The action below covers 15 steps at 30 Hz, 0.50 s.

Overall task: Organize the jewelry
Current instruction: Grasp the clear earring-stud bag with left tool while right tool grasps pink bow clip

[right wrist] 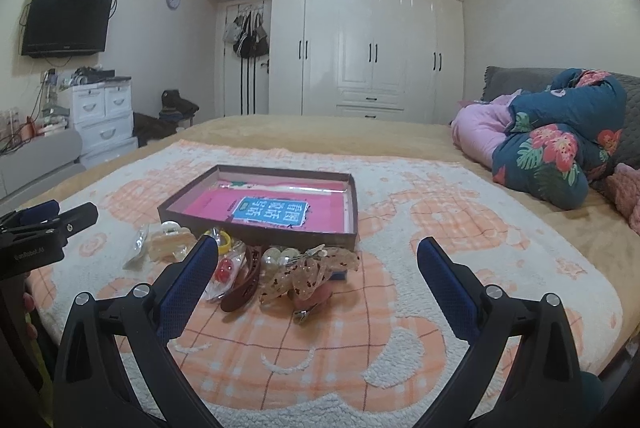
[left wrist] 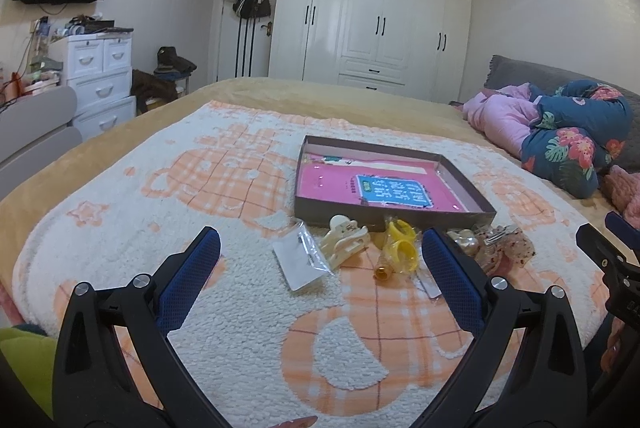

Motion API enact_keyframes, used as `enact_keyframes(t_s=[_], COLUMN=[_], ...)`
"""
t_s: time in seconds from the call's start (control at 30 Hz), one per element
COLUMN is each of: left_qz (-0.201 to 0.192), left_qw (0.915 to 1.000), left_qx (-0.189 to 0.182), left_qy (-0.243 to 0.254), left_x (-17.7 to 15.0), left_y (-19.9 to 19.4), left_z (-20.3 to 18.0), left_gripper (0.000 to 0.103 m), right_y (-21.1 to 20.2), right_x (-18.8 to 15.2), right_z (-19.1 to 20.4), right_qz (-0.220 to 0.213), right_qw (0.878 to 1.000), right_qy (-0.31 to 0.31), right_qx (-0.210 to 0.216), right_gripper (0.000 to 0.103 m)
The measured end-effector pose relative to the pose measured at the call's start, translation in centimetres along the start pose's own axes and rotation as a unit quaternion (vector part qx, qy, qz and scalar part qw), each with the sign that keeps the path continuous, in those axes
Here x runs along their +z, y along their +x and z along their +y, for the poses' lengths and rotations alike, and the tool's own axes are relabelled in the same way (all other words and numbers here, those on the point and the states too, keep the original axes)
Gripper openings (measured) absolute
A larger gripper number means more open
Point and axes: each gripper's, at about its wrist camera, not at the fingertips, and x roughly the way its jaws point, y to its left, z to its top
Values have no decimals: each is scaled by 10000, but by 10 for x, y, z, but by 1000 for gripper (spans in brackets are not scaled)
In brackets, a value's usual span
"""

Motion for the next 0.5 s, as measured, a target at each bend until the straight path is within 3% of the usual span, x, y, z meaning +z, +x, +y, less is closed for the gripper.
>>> enact_keyframes(t_s=[0.5], left_qz=[771], left_qw=[9965], left_qx=[141], left_qy=[-293], left_x=[-8], left_y=[40], left_z=[29], left_gripper=[92], right_y=[44], right_x=[-4], right_z=[20], right_qz=[455], right_qw=[9975], right_qy=[-400], right_qx=[362], right_gripper=[97])
